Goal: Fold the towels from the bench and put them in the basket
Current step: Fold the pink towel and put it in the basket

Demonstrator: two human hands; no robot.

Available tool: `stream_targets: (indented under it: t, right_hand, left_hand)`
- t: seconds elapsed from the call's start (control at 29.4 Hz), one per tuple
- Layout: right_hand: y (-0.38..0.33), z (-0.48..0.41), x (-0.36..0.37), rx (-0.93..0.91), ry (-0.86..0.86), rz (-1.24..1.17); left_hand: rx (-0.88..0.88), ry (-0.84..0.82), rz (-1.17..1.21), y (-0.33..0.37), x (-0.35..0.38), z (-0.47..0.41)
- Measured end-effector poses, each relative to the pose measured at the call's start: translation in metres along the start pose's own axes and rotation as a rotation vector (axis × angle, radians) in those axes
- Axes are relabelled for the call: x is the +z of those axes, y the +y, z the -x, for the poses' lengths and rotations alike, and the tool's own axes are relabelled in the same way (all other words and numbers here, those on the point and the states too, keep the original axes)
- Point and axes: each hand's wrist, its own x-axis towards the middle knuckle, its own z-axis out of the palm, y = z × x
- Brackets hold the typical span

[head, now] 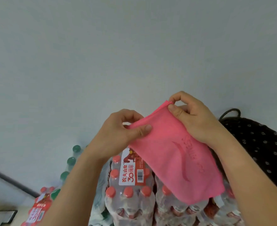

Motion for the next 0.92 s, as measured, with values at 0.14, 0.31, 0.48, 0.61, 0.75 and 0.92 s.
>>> stream_targets:
  t: [0.14, 0.31, 0.48, 0.61, 0.75, 0.92]
  right_hand:
    - [0.005, -0.006, 0.021, 0.007, -0.18, 0.024]
    - [0.033, -0.025, 0.065, 0.201, -0.44, -0.105]
    - [0.095, -0.021, 0.126, 0.384, -0.834, 0.012]
    - [0.108, -0.024, 0.147, 0.492, -0.787, -0.061]
    - [0.094, -0.034, 0.14, 0.643, -0.635, -0.223]
    - [0.071, -0.063, 0.109, 0.518, -0.581, 0.348]
  left_hand:
    - [-0.13, -0.228, 0.151, -0.031, 0.005, 0.002]
    - [-0.13, -0.005, 0.093, -0.059, -0.01, 0.003]
    - [-0.191, 0.103, 0.11, -0.091, -0.065, 0.006]
    - [-0.238, 0.123, 0.204, -0.122, -0.109, 0.013]
    - [-0.272, 0.184, 0.425, -0.144, -0.127, 0.015]
    - [-0.414, 0.288, 0.455, -0.187, -0.119, 0.018]
